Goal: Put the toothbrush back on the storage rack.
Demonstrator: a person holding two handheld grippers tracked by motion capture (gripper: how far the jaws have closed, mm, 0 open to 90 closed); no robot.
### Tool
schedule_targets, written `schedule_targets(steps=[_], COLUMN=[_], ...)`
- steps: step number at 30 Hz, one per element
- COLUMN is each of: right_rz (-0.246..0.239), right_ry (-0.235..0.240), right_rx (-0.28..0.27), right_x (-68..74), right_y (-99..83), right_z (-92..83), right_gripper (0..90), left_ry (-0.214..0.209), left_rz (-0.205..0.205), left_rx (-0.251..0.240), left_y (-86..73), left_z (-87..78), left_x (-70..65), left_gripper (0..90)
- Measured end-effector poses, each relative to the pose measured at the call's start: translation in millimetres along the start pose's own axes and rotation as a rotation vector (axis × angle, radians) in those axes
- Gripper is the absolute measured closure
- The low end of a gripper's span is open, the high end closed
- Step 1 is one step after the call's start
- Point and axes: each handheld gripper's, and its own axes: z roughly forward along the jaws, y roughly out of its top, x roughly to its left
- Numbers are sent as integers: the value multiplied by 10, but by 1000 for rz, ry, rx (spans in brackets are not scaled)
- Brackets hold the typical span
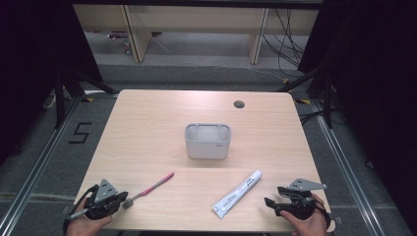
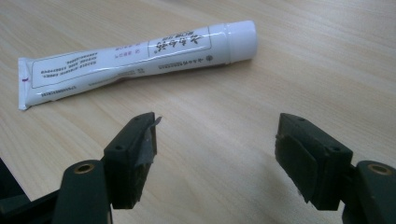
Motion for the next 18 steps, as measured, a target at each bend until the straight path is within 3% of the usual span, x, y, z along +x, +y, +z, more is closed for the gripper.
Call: schedule_targets(steps=[12,13,18], right_rz=[1,1,-4], right_ry=[1,0,-3], right_rx=[0,-3,0], right_x=[-2,0,-9], right_y=[1,-2,-1], right_z=[1,3,11], right_gripper=[302,302,302], left_ry=[-8,-15,-27], left_rz=[-13,2,13], left_rx=[3,23,22], left_y=[-29,-24,-25], left_z=[25,5,9], left_x=[-20,-17,-42], left_gripper=[895,895,895])
